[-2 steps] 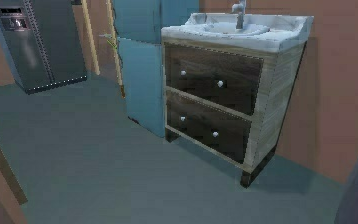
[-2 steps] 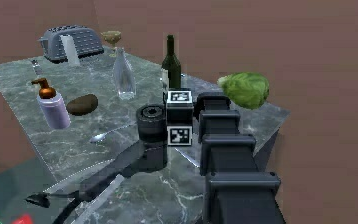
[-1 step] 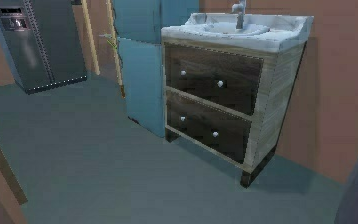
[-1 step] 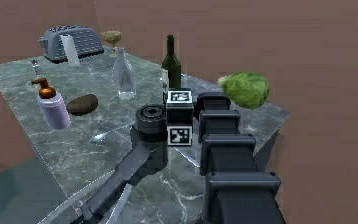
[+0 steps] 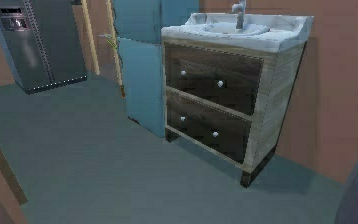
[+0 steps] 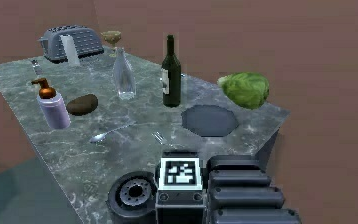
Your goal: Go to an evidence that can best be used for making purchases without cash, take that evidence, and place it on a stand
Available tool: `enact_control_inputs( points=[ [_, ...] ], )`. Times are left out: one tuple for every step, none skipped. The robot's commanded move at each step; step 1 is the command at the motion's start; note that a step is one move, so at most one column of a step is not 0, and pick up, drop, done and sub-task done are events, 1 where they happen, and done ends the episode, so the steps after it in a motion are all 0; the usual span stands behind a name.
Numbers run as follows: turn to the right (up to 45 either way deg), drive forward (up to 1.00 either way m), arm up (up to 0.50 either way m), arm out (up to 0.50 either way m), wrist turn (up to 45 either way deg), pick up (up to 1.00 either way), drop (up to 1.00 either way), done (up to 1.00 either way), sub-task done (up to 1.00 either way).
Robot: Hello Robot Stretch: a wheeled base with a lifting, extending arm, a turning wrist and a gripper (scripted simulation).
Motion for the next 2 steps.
enact_control_inputs(
  points=[
    [-27.0, 0.00, 0.00, 0.00, 0.0, 0.00, 0.00, 0.00, 0.00],
    [0.0, 0.35, 0.00, 0.00, 0.0, 0.00, 0.00, 0.00, 0.00]
  ],
)
